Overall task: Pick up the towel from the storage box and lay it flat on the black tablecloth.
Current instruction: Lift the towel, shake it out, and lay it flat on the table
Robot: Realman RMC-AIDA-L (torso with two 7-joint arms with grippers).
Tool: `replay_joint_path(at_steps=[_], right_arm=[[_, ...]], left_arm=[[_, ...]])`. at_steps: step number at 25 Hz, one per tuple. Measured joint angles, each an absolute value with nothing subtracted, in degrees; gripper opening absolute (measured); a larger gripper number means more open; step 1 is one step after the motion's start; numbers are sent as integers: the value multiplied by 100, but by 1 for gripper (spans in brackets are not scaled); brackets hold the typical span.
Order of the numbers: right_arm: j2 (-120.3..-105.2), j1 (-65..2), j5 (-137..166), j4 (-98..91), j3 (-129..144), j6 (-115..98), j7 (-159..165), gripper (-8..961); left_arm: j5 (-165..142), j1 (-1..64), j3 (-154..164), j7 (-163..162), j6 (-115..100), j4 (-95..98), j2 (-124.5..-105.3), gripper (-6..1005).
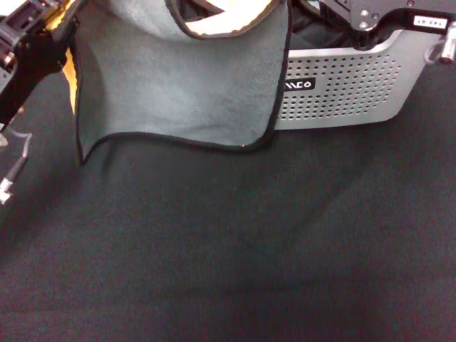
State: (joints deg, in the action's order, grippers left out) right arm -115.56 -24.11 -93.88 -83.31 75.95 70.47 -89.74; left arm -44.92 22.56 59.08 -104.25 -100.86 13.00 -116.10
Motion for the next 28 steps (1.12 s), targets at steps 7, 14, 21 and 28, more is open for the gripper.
replay_joint_path(at_steps=[7,14,21,28], right_arm=[[-11550,-2387,-9384,-8011,7579,6565,-9177,8],[-11559,-2452,-9297,-7756,7454,6380,-9286,8],[-11575,-2461,-9300,-7690,7485,6379,-9391,8],[-11586,-2468,-9378,-7517,7489,6375,-9557,9]], left_arm=[[-4492,2239,5921,-10921,-10232,1301,-11570,164],[-4469,2220,5890,-11475,-10267,1273,-11538,165],[-3963,2172,5854,-11768,-10034,1082,-11737,167],[-3938,2170,5882,-12048,-9871,938,-11768,168]])
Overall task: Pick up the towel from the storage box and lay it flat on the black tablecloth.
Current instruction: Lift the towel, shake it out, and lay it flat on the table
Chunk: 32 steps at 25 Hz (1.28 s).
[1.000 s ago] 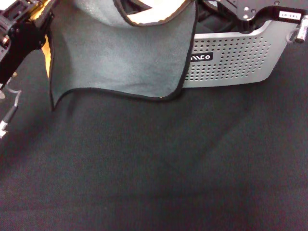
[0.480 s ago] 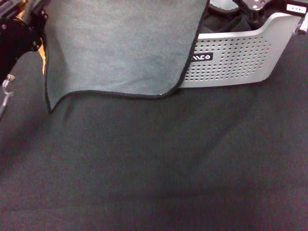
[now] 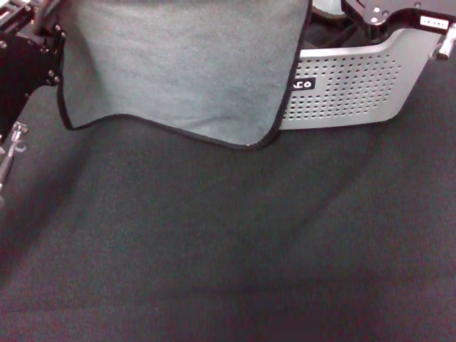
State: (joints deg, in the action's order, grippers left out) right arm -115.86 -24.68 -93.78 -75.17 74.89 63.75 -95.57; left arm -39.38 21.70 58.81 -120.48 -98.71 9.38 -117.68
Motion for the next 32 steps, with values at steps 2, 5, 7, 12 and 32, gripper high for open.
replay_joint_path(at_steps=[2,5,7,12,32], right_arm=[[-11586,-2469,-9379,-7504,7489,6374,-9570,9],[-11584,-2489,-9379,-7446,7492,6373,-9577,9],[-11584,-2520,-9379,-7362,7480,6372,-9592,9],[-11584,-2597,-9380,-7164,7465,6332,-9640,9],[-11584,-2628,-9393,-7063,7472,6275,-9641,8]], left_arm=[[-3953,2171,5897,-12072,-9874,960,-11773,168],[-4039,2201,5904,-12209,-9898,990,-11775,168],[-4072,2211,5905,-12253,-9913,1014,-11770,169],[-4135,2191,5906,-12329,-10047,1204,-11773,196],[-4382,2180,5874,-12381,-10064,1240,-11715,407]])
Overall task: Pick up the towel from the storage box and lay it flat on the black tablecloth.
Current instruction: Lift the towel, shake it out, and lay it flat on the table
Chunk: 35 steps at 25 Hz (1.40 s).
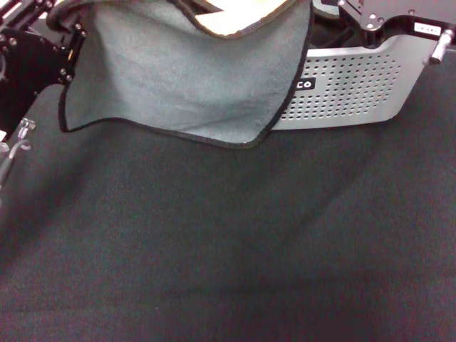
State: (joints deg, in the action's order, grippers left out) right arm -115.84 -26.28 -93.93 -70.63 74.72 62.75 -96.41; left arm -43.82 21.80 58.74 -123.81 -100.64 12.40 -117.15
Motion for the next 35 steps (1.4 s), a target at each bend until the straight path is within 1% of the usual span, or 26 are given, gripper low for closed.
replay_joint_path(at_steps=[7,12,15,20,24,30,35], right_arm=[[-11584,-2621,-9414,-6985,7484,6283,-9639,9],[-11583,-2552,-9378,-7072,7657,6382,-9510,9],[-11579,-2394,-9384,-7385,7908,6483,-9375,9],[-11570,-1663,-9339,-8628,8476,6498,-9179,9],[-11539,-1235,-9335,-9346,8662,6699,-8890,9],[-11520,-378,-9338,-10253,8662,7612,-8700,9],[-11522,45,-9394,-10674,8571,8469,-8696,8]], left_arm=[[-4395,2123,5872,-12278,-10063,1240,-11697,287],[-4713,2061,5921,-12163,-10138,1427,-11591,76],[-5035,1969,5922,-12112,-10372,1726,-11524,59],[-5365,1768,5920,-12060,-10869,2243,-11463,41],[-5744,1410,5914,-12071,-11257,2804,-11392,40],[-6265,986,5904,-11891,-11595,3121,-11381,41],[-6417,434,5924,-11822,-11639,3455,-11402,40]])
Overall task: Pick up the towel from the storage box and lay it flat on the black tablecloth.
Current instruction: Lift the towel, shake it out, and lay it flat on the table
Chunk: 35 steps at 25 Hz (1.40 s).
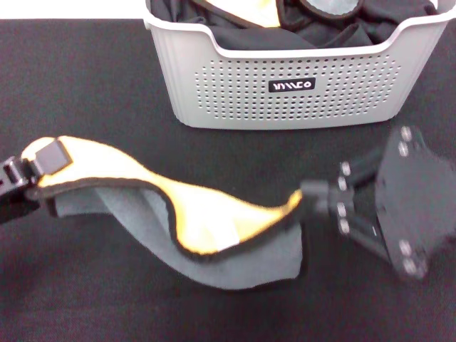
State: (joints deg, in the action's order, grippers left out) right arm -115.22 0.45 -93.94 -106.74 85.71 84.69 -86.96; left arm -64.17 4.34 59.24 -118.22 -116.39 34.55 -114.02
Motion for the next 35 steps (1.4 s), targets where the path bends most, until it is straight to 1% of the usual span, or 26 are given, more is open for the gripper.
replay_joint_path(at_steps=[4,12,18,22,25,26,27,28,29,31,35], right_arm=[[-11522,297,-9556,-10816,8430,9064,-8719,8],[-11529,524,-10319,-10682,8194,9852,-8907,8],[-11530,574,-10783,-10392,8199,10034,-8882,8],[-11526,524,-10963,-9697,8196,10104,-8909,8],[-11525,369,-10981,-8873,8174,10065,-9104,9],[-11524,245,-10986,-8459,8158,10048,-9197,9],[-11523,106,-10985,-8045,8143,10012,-9300,9],[-11523,-124,-10978,-7399,8126,9960,-9474,9],[-11521,-207,-10970,-7168,8126,9928,-9554,8],[-11519,-572,-10940,-6217,8131,9790,-9898,8],[-11520,-1261,-10905,-4641,8141,9325,-10484,9]], left_arm=[[-6491,157,5924,-11793,-11650,3522,-11433,41],[-6541,-256,6163,-11801,-11679,3959,-11446,42],[-6551,-385,6284,-11855,-11681,4090,-11402,42],[-6841,-503,6175,-11705,-11669,3940,-11393,43],[-7086,-408,5967,-11516,-11650,3624,-11403,43],[-7411,-176,5670,-11333,-11594,3223,-11428,43],[-7411,-176,5670,-11333,-11594,3223,-11428,43],[-7662,13,5536,-11270,-11445,2999,-11442,43],[-7844,159,5466,-11237,-11290,2856,-11456,44],[-8254,661,5434,-11221,-10503,2448,-11529,44],[-8365,1133,5458,-11216,-9702,1998,-11570,44]])
